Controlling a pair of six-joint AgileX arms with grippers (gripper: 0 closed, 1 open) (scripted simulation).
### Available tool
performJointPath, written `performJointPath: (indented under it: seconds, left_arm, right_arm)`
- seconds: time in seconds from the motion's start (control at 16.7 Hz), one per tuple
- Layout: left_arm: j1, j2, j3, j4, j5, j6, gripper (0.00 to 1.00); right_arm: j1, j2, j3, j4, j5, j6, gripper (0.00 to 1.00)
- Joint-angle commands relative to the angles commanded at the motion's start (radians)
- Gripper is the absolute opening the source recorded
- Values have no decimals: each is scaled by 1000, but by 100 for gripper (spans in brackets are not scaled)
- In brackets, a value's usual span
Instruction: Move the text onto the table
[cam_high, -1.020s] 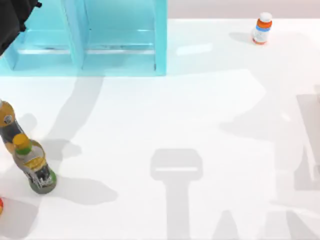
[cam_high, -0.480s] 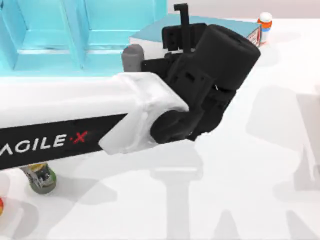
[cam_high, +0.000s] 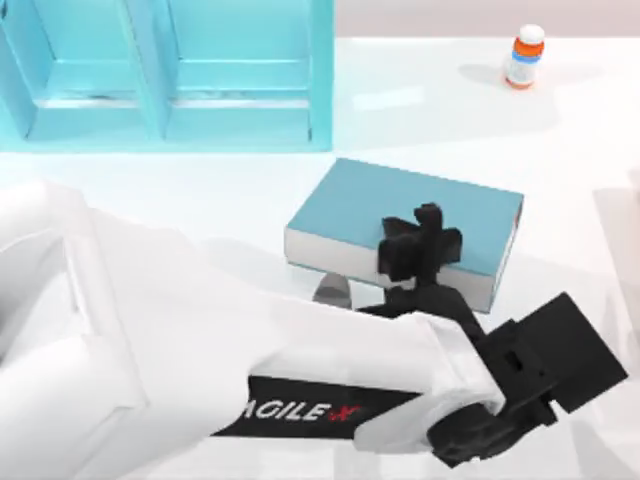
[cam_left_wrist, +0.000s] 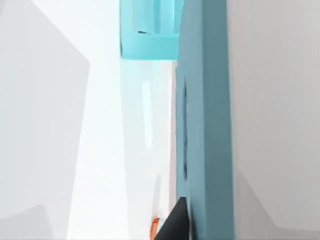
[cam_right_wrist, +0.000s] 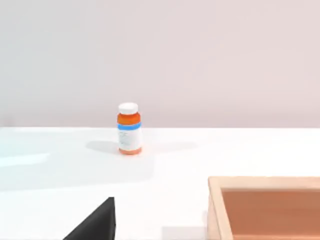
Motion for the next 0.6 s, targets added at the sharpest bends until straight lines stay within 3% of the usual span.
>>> performJointPath:
  seconds: [0.6]
  left_arm:
    - [-17, 13, 2, -44, -17, -46, 0]
  right_arm:
    - [0, 0, 0, 0, 0, 0, 100]
